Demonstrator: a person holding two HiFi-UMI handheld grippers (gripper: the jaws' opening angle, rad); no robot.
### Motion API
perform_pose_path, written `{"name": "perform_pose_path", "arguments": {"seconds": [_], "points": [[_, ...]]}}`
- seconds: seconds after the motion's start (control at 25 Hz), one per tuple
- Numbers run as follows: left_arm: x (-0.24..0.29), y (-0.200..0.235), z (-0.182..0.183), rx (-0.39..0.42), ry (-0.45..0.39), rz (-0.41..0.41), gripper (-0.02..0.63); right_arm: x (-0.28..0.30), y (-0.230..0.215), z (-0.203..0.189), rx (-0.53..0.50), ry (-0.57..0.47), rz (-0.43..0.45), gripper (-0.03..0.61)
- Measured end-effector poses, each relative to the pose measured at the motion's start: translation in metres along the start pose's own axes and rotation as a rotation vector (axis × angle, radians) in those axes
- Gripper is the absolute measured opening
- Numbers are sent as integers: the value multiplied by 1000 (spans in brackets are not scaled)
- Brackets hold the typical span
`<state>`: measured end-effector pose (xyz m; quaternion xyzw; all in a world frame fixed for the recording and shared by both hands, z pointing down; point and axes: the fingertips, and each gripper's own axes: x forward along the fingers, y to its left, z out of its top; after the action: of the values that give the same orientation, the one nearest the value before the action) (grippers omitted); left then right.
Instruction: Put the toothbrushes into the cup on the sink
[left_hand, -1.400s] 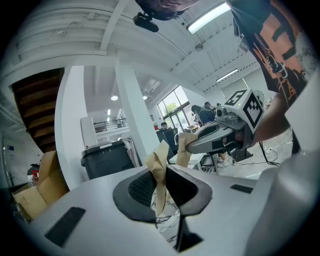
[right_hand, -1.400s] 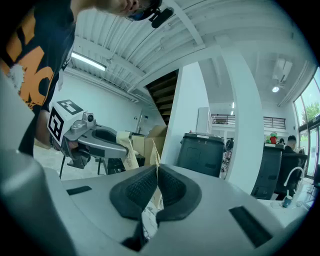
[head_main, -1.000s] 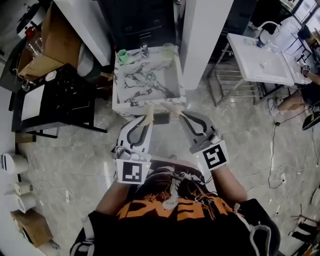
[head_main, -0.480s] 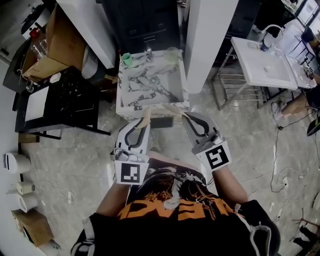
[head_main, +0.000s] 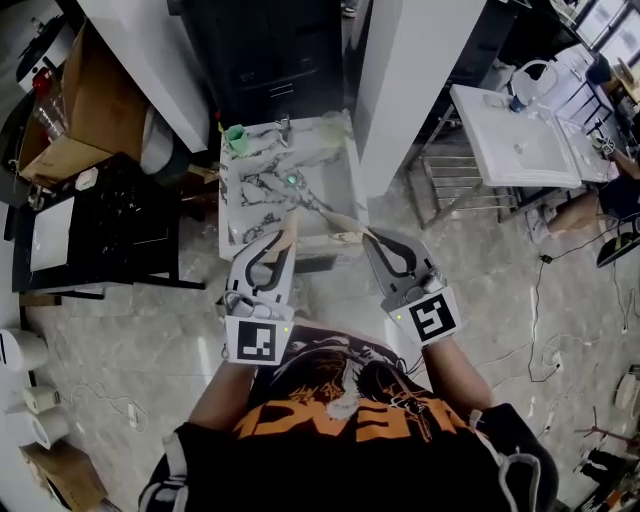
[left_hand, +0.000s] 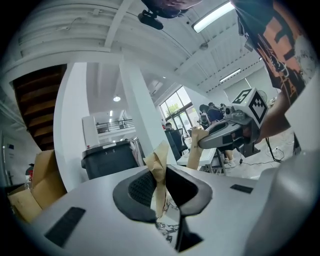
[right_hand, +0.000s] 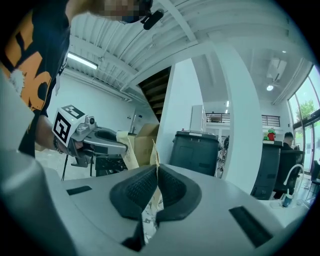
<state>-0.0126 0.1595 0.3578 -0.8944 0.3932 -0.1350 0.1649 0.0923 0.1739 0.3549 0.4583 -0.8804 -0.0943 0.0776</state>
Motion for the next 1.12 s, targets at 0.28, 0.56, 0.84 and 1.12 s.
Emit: {"name": "perform_pose_path", "arguments": {"seconds": [0.28, 0.56, 0.84, 1.12], "points": [[52, 69, -33, -32, 8, -5, 72, 84, -30, -5, -3, 35, 6, 17], [97, 143, -58, -48, -13, -32, 71, 170, -51, -3, -27, 66, 2, 17], [127, 186, -91, -101, 1, -74, 71, 226, -59, -10, 16, 91, -33, 17], [147, 195, -97, -103, 4, -95, 71, 238, -76, -24, 27, 120, -42, 17]]}}
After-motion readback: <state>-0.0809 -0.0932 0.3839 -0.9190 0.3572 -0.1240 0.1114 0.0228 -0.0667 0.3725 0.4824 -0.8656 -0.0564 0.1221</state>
